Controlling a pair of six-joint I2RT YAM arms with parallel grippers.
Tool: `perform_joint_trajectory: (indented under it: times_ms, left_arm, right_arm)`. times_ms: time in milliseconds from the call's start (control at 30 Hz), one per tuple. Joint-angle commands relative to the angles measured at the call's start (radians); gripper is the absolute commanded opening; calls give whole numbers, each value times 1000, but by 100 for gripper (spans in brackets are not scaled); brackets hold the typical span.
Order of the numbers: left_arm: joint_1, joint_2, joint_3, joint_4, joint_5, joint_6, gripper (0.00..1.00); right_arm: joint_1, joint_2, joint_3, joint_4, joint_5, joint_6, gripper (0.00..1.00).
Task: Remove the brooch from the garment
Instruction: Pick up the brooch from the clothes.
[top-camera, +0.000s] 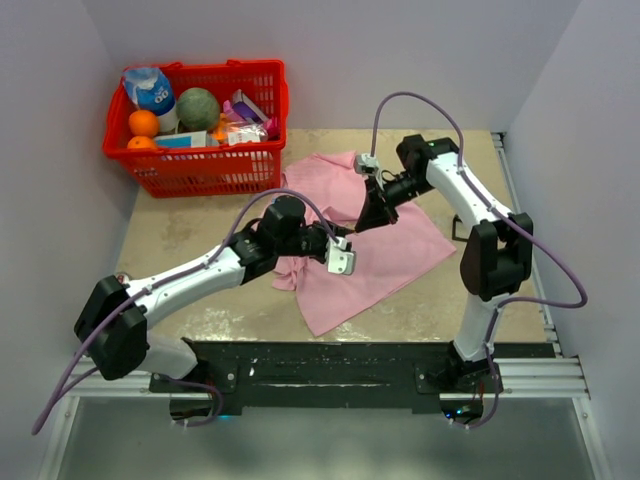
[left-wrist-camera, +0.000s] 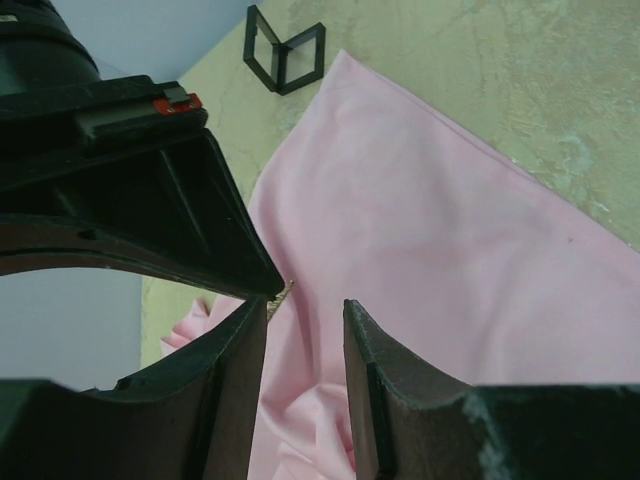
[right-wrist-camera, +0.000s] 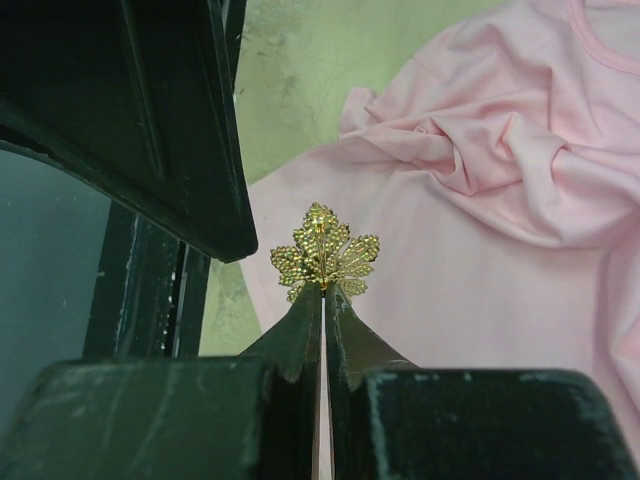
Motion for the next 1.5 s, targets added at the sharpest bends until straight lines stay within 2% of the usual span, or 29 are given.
perform_joint_trajectory:
  times_ms: [0, 267, 400, 600, 767, 800, 833, 867, 933, 1000, 1033, 1067, 1100, 1167, 1233, 1267, 1300, 1333, 1400, 1467]
  left_arm:
    - [-6, -32, 15, 90, -26, 15, 40]
    - [-6, -8, 3, 12, -78, 74, 38]
    - [-6, 18, -14, 77, -135, 46, 38]
    - [-6, 44, 18, 90, -139, 19, 25]
    - [-6, 52, 41, 33, -126, 17, 0]
    - [-5, 49, 43, 27, -124, 14, 0]
    - [-5, 46, 49, 22, -123, -3, 0]
    - [0, 46, 57, 9, -104, -24, 0]
    - [41, 63, 131, -61, -42, -146, 0]
    - [114, 119, 199, -163, 82, -281, 0]
    - [145, 144, 266, -201, 150, -408, 0]
    - [196, 193, 294, -261, 269, -469, 0]
    - [217, 214, 316, -277, 325, -591, 0]
    - [263, 263, 344, -262, 475, -711, 0]
    - [274, 276, 321, -149, 535, -894, 0]
    - [277, 279, 304, -87, 583, -967, 0]
    - [279, 281, 278, -32, 600, -1083, 0]
    - [277, 284, 269, 37, 620, -1141, 0]
    - [279, 304, 250, 192, 686, -1291, 0]
    - [277, 325, 252, 249, 726, -1330, 0]
  right_arm:
    - [2, -37, -17, -81, -23, 17, 0]
    - [9, -41, -4, -81, -45, 30, 0]
    - [51, -63, -6, -81, 6, 16, 0]
    - [85, -80, -18, -81, 27, 13, 0]
    - [85, -74, -8, -81, 24, 20, 0]
    - [85, -75, -6, -82, 23, 22, 0]
    - [84, -77, -3, -81, 23, 25, 1]
    - [81, -77, 3, -82, 17, 28, 16]
    - [47, -98, 5, -88, -2, 30, 22]
    - [-16, -115, 9, -89, -45, 10, 39]
    - [-31, -123, 14, -89, -48, -1, 56]
    - [-53, -153, 6, -86, -43, -18, 98]
    - [-59, -175, -10, -41, -28, -32, 99]
    - [-59, -272, -118, 49, -10, -1, 99]
    - [-59, -351, -264, 253, -14, 133, 99]
    - [-57, -417, -314, 311, -23, 211, 99]
    - [-57, -446, -361, 453, -28, 276, 99]
    - [-51, -469, -459, 570, -14, 389, 99]
    - [-44, -506, -536, 826, -10, 688, 98]
    - [-44, -489, -555, 884, -49, 767, 83]
